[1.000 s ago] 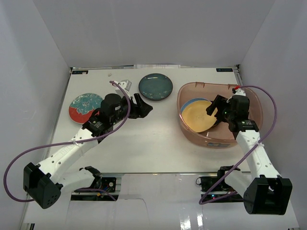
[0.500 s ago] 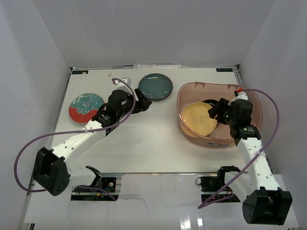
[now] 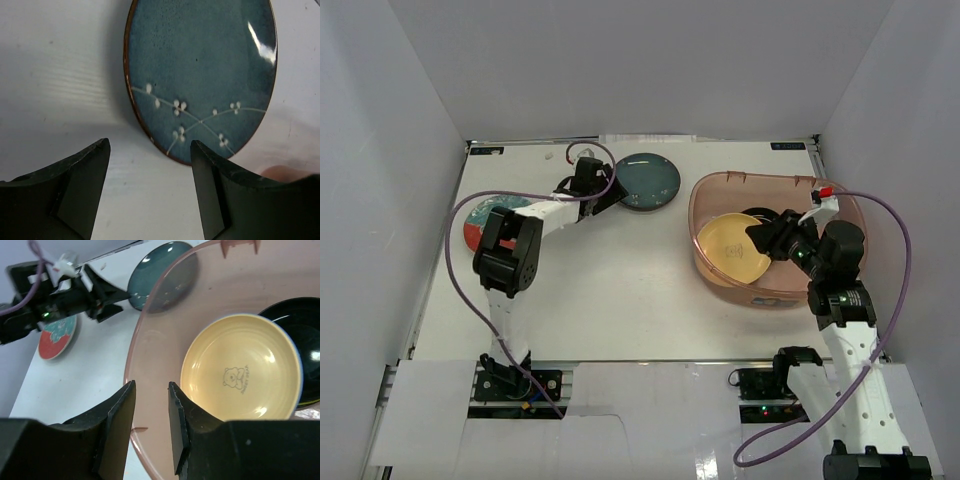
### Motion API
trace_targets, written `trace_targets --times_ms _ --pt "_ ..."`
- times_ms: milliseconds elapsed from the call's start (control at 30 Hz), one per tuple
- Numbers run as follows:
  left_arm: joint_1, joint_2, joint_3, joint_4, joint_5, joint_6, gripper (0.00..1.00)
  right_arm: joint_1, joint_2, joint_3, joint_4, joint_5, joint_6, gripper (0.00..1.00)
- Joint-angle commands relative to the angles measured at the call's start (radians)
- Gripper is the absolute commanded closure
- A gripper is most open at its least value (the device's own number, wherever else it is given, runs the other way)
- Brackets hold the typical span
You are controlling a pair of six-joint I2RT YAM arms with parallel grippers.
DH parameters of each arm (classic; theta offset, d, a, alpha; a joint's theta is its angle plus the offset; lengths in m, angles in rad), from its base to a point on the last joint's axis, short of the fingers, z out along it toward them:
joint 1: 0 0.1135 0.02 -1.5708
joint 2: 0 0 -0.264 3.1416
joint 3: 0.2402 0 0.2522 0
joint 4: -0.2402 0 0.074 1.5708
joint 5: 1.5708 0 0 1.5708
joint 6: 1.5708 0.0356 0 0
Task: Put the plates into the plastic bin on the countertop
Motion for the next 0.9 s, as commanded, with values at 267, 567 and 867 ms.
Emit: trace_targets --times_ms 267,567,867 --pt "0.035 0.336 0.329 -0.128 0.006 -0.058 0.7 0.101 -0.081 -0.08 0.021 -0.049 0.038 0.61" --pt "0.109 -0.021 -0.184 0.259 0.018 -0.155 1.0 0.232 -0.089 -0.074 0.054 0.011 0.093 0.61" --pt "0.126 -0.571 -0.889 0.718 0.13 -0.348 1.0 0.467 -0.007 -0.059 0.15 0.075 0.162 0.57"
